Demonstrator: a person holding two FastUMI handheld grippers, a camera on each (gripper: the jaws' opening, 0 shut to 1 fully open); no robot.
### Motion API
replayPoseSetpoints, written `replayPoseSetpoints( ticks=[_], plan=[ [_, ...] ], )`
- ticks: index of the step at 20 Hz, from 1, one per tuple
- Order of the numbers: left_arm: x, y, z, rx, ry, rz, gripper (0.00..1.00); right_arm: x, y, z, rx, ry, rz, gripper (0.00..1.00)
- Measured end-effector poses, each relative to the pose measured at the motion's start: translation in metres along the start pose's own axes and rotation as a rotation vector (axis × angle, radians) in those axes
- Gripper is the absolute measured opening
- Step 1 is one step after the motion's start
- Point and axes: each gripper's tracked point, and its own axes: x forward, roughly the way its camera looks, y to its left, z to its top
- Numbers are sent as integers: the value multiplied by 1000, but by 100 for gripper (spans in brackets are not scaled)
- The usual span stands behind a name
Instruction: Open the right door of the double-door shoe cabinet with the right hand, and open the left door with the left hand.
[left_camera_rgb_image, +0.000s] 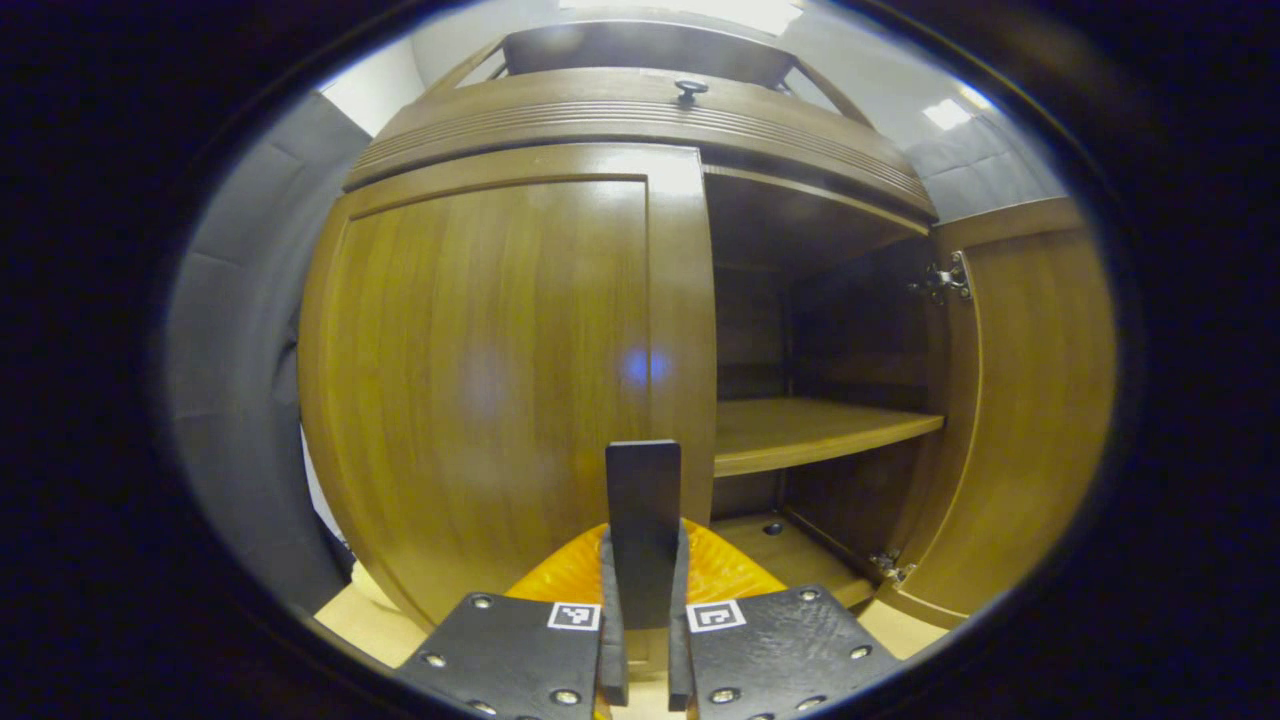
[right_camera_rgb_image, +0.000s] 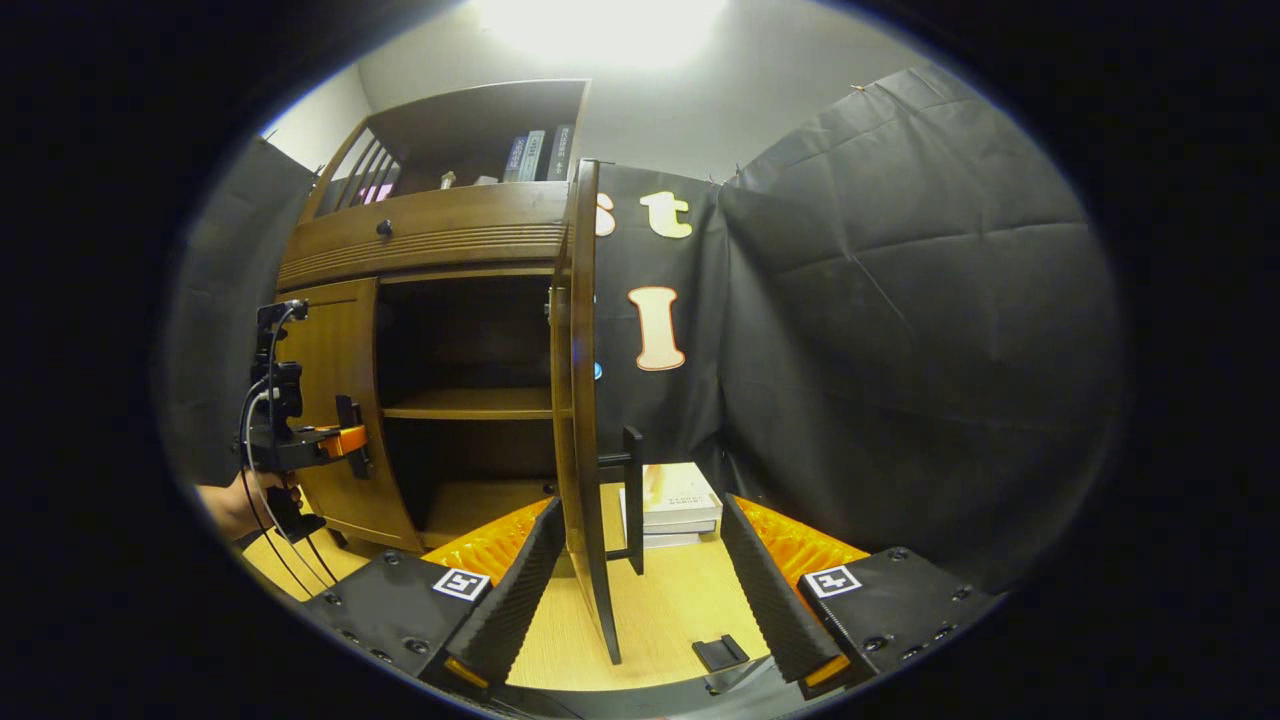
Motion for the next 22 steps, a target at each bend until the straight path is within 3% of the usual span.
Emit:
replayPoseSetpoints(
  ticks=[1, 2, 3, 4, 6, 12, 14, 15, 17, 22],
  plan=[
    [-10, 2, -2, -5, -1, 0, 14, 0, 1, 0, 0, -1, 10, 93],
    [-18, 3, -3, -7, -1, 2, 19, 0, 3, 0, 2, -1, 21, 93],
    [-26, 4, -3, -7, -2, 7, 19, -1, 4, 1, 5, -1, 33, 98],
    [-32, 5, -3, -4, -2, 14, 19, -2, 6, 1, 8, -2, 45, 93],
    [-46, 6, -3, -3, -2, 29, 19, -3, 8, 1, 8, -5, 70, 98],
    [-92, 19, -7, -6, 5, 80, 19, -2, 17, 6, 5, -20, 151, 100],
    [-103, 24, -4, -7, 9, 104, 19, -4, 20, 6, -2, -21, 187, 94],
    [-112, 26, -7, -7, 9, 114, 19, -5, 22, 6, -3, -22, 205, 98],
    [-126, 32, -10, -6, 17, 130, 19, -4, 28, 7, 0, -21, 239, 93],
    [-149, 43, -12, -18, 29, 157, 14, -10, 40, -2, 0, -8, 298, 94]
  ],
)
